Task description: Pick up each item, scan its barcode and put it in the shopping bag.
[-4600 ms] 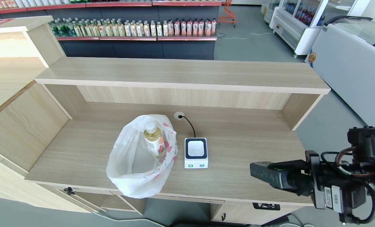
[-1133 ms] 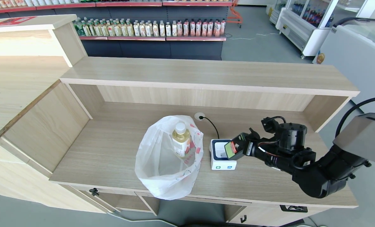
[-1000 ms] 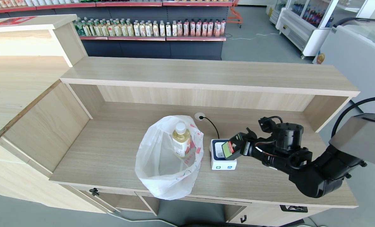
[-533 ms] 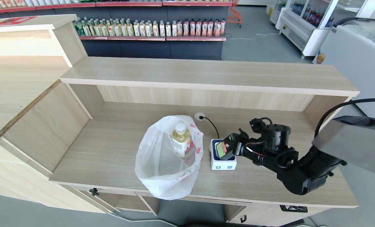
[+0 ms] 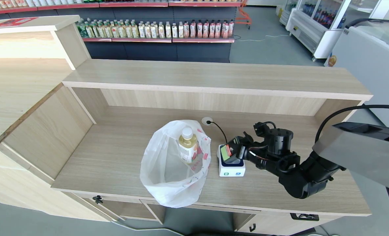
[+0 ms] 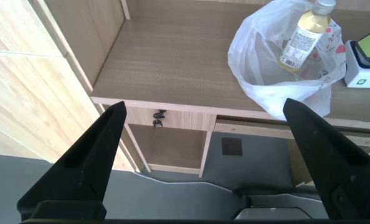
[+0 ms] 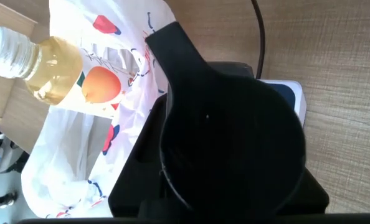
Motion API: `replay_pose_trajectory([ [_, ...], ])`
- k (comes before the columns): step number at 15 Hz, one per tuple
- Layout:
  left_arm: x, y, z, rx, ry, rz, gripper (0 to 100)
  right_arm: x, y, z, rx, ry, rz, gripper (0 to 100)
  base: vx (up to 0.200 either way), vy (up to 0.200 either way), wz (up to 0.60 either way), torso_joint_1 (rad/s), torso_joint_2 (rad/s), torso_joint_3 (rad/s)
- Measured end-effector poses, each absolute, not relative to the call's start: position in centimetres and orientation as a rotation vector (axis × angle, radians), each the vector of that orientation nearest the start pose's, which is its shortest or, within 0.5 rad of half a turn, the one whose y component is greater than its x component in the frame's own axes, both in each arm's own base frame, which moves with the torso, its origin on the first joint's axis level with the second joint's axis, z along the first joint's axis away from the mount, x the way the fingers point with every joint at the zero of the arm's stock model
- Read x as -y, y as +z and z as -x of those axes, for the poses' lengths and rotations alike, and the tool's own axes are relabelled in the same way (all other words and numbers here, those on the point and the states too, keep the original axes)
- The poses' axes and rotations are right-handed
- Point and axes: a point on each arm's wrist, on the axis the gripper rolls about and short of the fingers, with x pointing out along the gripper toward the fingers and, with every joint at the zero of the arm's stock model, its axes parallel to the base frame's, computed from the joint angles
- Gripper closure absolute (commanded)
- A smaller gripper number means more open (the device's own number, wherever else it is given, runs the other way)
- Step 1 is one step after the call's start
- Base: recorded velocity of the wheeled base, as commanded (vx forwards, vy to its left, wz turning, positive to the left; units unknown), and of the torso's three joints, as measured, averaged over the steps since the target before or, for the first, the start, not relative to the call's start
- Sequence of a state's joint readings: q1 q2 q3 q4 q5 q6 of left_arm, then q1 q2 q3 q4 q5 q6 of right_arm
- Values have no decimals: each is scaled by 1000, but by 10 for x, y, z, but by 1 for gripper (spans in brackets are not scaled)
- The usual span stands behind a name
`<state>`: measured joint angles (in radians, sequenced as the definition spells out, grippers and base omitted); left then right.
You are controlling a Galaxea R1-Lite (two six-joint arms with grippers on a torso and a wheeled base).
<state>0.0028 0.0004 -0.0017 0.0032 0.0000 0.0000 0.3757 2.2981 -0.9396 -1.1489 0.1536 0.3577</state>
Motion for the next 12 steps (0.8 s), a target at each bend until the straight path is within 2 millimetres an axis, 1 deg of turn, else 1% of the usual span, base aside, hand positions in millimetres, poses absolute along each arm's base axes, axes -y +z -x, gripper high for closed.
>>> replay_pose_trajectory([
  [5, 0, 76, 23, -2, 3, 0, 0, -156, 46, -379, -307, 489, -322, 100, 0, 0, 0, 0, 0, 0],
  [7, 0, 76, 23, -2, 3, 0, 0, -157, 55, -377, -296, 496, -319, 100, 0, 0, 0, 0, 0, 0],
  [10, 0, 76, 23, -2, 3, 0, 0, -159, 93, -364, -213, 530, -269, 100, 0, 0, 0, 0, 0, 0],
  [12, 0, 76, 23, -2, 3, 0, 0, -155, 124, -344, -174, 553, -243, 100, 0, 0, 0, 0, 0, 0],
])
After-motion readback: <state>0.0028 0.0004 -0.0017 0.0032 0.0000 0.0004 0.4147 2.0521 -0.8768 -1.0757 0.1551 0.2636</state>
